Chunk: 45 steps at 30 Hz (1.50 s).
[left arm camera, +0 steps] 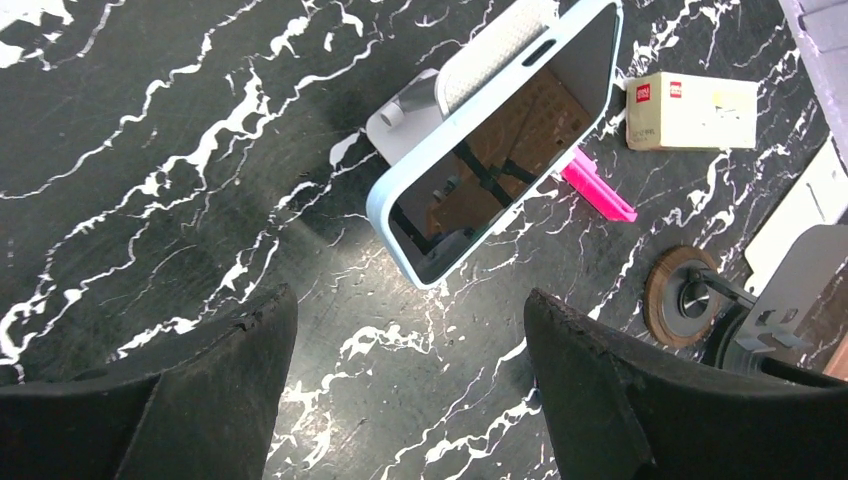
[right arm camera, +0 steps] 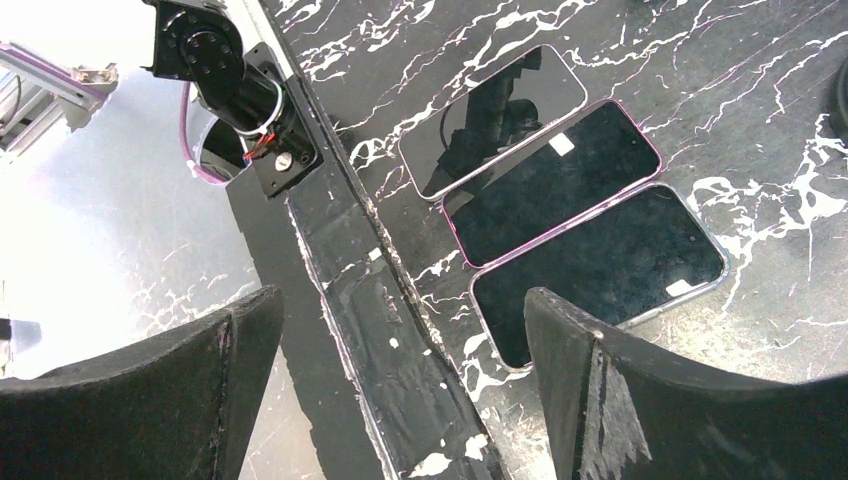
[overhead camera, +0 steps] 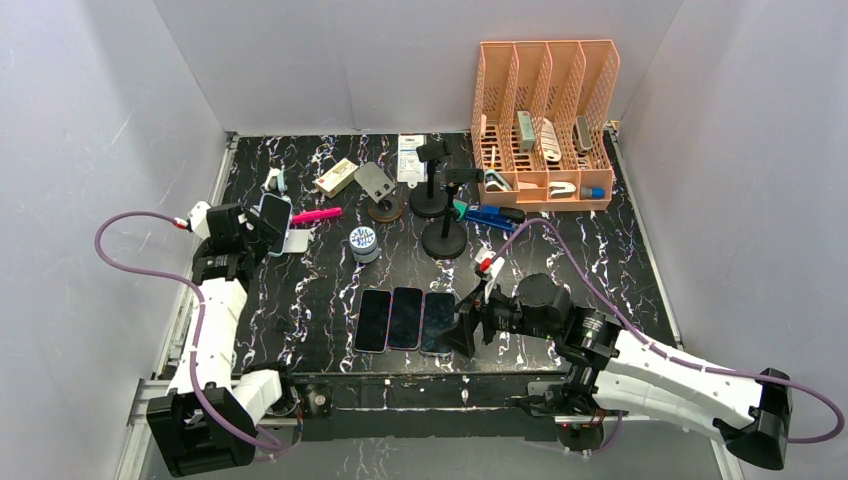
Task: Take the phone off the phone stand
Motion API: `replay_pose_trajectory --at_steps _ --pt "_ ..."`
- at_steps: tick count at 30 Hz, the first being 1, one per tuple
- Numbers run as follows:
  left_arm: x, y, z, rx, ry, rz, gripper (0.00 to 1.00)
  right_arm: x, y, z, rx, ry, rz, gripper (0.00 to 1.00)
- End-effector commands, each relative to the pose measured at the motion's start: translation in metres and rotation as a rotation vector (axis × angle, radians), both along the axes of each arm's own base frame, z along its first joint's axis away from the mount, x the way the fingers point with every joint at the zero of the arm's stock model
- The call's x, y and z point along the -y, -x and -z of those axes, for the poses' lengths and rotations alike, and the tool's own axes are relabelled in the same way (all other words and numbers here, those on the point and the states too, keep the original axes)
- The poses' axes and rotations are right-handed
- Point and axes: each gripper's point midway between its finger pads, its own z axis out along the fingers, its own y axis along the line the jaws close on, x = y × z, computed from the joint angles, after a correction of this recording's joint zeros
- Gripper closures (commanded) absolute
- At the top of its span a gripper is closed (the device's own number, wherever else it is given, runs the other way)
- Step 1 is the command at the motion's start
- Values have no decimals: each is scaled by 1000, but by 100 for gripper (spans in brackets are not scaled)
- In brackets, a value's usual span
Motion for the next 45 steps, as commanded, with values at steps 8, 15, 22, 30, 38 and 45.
replay_pose_trajectory --at_steps 8,15,22,30,38,45 --pt "-3 -14 19 115 84 53 20 0 0 -30 49 -65 -7 3" --pt "-7 -17 29 190 135 60 21 -2 0 -26 42 -55 -10 3" --pt "-6 -19 34 290 186 59 22 -1 -2 -24 41 -44 -2 3" --pt "-3 -33 20 471 231 103 30 0 -1 -22 33 -36 -3 3" --pt "-6 -34 24 487 201 117 36 -5 0 -18 23 -34 -15 3" --pt "-9 -33 36 505 250 83 43 -6 -1 -14 23 -24 -16 3"
